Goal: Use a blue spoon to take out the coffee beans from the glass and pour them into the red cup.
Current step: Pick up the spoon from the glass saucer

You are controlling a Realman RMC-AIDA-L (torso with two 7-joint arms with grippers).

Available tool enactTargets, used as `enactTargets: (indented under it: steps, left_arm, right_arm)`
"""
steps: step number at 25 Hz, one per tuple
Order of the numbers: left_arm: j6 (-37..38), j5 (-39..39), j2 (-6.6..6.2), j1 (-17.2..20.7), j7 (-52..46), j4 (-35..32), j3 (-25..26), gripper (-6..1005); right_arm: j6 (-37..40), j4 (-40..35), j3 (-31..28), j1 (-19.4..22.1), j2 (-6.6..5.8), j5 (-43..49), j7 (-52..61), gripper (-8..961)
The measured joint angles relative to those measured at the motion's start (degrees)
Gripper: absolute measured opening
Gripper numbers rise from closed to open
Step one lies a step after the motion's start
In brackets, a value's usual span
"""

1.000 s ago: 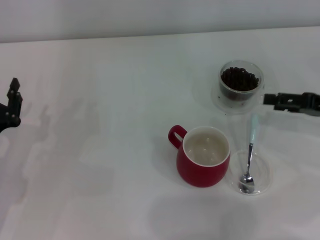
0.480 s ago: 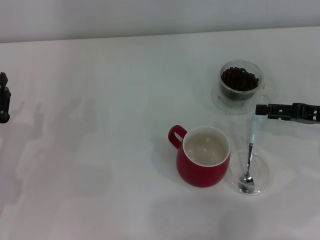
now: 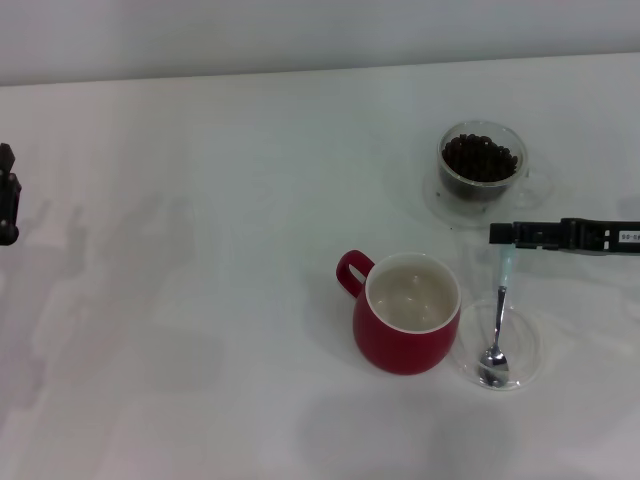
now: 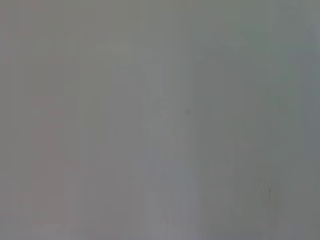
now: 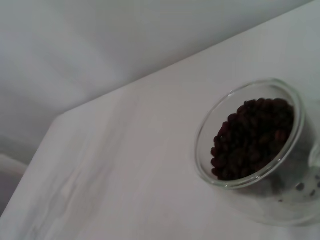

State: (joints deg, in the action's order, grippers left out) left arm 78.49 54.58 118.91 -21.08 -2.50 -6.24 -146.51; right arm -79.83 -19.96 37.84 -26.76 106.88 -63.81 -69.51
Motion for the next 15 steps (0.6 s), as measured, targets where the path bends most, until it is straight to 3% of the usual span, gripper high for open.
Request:
enactTargets:
  steps: [15]
  left_arm:
    - [-0.3, 0.0, 0.0, -0.4, 0.0, 0.5, 0.0, 390]
  right_arm:
    - [1.9, 0.0, 2.3, -1.2, 1.07, 0.5, -0.3, 857]
